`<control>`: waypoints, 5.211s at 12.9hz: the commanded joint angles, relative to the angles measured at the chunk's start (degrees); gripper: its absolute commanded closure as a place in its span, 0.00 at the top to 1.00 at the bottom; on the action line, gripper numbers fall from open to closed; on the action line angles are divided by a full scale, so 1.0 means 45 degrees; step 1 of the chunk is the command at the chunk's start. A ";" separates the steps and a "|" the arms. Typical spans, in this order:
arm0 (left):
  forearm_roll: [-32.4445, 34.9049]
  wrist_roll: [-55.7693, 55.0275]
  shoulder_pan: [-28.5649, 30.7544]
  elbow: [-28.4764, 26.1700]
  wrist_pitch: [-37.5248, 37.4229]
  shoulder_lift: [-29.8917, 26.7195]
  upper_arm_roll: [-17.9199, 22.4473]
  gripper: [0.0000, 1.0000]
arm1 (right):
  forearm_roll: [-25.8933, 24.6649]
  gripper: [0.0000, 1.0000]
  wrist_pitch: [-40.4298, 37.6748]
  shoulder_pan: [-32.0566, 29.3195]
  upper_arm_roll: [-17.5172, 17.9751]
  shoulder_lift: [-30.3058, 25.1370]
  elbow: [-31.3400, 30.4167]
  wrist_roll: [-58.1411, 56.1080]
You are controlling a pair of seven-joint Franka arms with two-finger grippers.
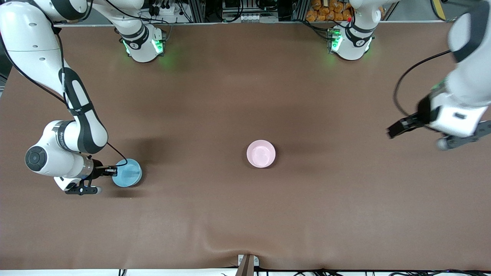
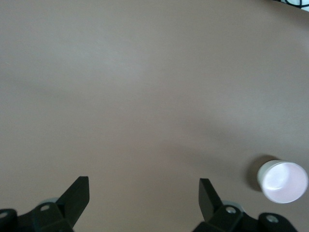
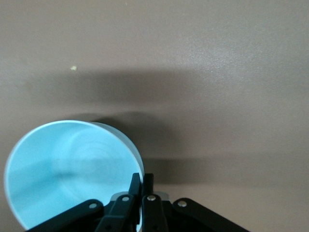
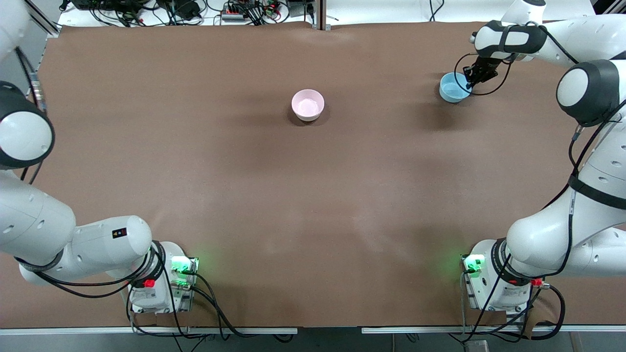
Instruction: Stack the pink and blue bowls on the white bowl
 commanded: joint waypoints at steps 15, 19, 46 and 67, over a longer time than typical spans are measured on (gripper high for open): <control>-0.1549 0.5654 0.2509 -0.0235 -0.1058 -0.2140 -0.0341 1.00 | 0.2784 0.00 -0.2805 0.3971 0.0122 -0.2057 0.0937 0.5502; -0.1433 0.5499 0.0626 -0.0254 -0.1058 -0.2200 0.0996 1.00 | 0.2784 0.00 -0.1286 0.6783 0.0083 -0.1960 0.0938 0.9094; -0.1432 0.5479 -0.3897 -0.0606 -0.1468 -0.2180 0.5655 1.00 | 0.2589 1.00 0.2411 1.0208 0.0063 0.0931 0.2461 1.3108; -0.2623 1.0950 -0.0576 -0.3809 -0.0534 -0.3587 0.5168 1.00 | 0.0697 1.00 -0.6805 0.1377 -0.0913 -0.6234 0.1055 0.0685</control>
